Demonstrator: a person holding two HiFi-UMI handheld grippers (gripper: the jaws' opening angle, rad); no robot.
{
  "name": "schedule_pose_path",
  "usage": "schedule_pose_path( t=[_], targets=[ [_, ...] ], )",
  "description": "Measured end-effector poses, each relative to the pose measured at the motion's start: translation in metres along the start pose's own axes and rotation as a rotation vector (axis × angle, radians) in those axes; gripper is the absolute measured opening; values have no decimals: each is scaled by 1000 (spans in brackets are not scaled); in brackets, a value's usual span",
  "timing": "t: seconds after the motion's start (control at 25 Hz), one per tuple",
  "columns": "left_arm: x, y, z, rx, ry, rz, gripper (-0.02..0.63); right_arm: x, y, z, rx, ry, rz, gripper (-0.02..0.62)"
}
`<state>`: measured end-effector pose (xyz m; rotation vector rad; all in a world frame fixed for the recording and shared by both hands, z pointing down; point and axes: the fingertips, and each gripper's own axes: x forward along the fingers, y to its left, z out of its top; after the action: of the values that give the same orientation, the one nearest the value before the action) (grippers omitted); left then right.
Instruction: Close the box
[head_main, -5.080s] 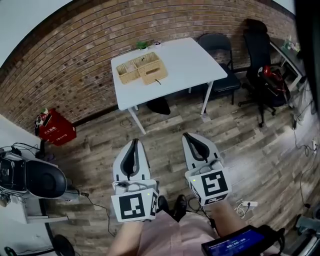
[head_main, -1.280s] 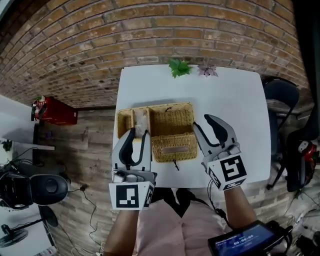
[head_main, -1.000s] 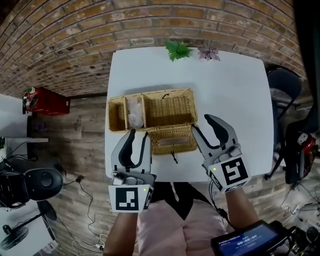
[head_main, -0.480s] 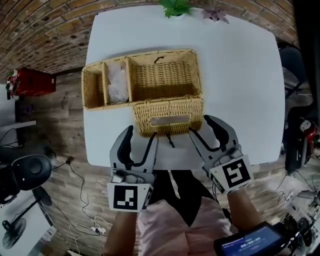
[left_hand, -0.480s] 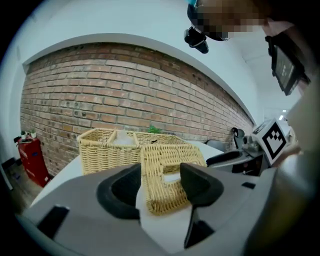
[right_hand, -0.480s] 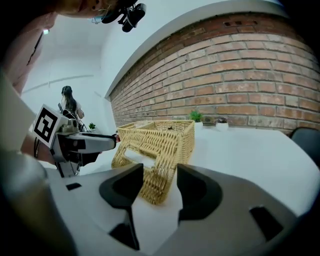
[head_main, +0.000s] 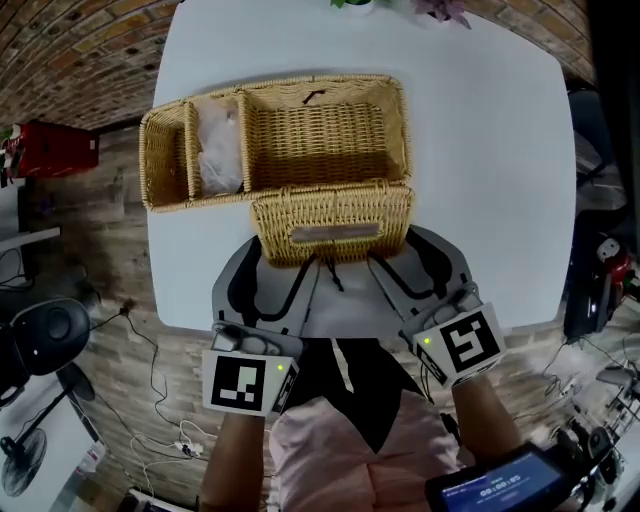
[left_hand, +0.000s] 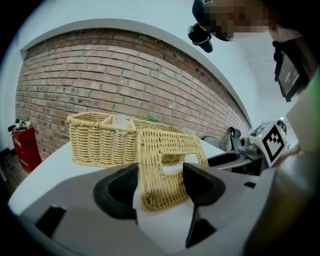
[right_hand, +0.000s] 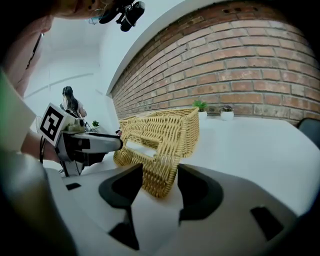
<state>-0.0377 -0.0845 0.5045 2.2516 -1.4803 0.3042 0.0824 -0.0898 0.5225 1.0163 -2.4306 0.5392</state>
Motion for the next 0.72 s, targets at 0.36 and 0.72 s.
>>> schedule_pose_path(
  t=[0.36, 0.72],
  targets=[
    [-5, -3, 0, 19, 30, -31, 284, -5, 3, 2, -12, 15, 16, 221],
    [-23, -9, 9, 32, 19, -15, 282, -30, 19, 10, 133, 55, 154, 222]
  ],
)
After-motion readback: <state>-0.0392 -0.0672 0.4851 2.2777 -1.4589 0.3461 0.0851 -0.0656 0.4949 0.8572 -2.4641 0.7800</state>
